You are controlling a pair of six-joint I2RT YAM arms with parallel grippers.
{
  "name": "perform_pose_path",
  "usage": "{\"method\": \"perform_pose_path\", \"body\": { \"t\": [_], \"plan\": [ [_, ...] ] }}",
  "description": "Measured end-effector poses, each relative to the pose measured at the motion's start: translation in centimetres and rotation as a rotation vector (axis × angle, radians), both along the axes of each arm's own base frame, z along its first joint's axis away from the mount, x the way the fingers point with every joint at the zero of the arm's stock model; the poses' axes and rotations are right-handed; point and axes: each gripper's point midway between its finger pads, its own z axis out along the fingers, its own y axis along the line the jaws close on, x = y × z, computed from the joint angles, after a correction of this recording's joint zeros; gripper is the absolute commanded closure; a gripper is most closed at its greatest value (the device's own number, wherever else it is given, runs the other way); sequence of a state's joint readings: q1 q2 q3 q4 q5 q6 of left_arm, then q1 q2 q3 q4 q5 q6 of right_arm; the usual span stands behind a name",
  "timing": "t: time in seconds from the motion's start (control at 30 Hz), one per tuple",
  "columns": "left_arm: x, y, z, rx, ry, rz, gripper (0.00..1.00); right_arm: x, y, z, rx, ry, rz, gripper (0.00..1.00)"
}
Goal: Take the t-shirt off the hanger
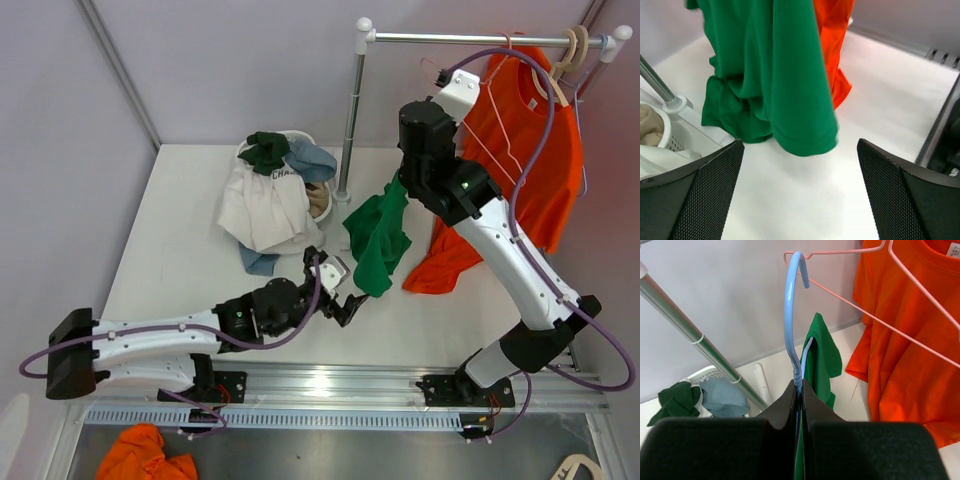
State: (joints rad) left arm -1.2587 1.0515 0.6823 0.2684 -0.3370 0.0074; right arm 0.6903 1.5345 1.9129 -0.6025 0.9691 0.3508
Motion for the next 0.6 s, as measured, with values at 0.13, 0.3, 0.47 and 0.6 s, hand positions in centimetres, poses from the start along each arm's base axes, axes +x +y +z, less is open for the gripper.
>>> {"method": "perform_pose_path", "body": {
  "t": [0.13, 0.3, 0.47, 0.6],
  "plan": [
    [0.6, -1.4, -1.7, 0.036, -0.016, -0.002, 0.00, -0.3, 0.3, 0.1, 0.020, -0.003, 0.017, 1.00],
    [1.1, -2.6, -0.8, 0.014, -0.040, 0.003, 0.00, -0.4, 0.7, -0.4, 0.018, 0.008, 0.032, 1.00],
    [1.3, -3.1, 1.5, -0.053, -0.063, 0.008, 0.01, -0.5, 0.9, -1.3, 0.007, 0.027, 0.047, 1.00],
    [2.1, -3.9, 2.0, -0.064, -0.065, 0.023, 0.33, -0.8, 0.9, -1.5, 0.011, 0.029, 0.060, 1.00]
  ]
}}
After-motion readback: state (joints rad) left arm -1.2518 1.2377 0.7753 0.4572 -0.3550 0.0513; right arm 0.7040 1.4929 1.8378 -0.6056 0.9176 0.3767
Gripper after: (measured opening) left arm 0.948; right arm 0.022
